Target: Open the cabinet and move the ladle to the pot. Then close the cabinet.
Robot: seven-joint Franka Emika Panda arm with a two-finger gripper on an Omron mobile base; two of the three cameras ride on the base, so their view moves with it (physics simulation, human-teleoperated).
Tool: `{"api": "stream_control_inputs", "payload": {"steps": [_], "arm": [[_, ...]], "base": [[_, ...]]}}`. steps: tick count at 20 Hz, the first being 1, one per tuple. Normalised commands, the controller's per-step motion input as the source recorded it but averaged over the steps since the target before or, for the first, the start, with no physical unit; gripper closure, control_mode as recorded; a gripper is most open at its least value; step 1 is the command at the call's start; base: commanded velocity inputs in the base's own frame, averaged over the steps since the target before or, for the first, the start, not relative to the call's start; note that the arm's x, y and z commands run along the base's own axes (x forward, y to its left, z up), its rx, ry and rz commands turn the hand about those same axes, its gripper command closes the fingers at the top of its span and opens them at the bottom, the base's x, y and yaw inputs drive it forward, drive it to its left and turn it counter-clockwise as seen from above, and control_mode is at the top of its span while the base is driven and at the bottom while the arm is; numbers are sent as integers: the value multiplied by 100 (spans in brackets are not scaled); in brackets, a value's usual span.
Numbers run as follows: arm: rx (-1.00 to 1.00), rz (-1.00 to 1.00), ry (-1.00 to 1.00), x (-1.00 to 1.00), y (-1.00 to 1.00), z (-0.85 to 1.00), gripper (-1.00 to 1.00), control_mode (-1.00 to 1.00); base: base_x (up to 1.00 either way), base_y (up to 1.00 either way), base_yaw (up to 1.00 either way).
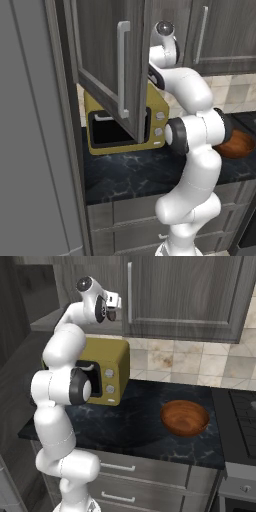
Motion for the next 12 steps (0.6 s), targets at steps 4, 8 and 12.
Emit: {"api": "stream_control_inputs", "payload": {"steps": [4,8,12], "arm": [[14,0,-11,0,-4,-5,100,-100],[19,1,-16,0,0,-4,100,-100],[18,4,-11,0,4,-1,100,-100]], "base": [[0,0,0],[0,0,0],[0,0,0]]}}
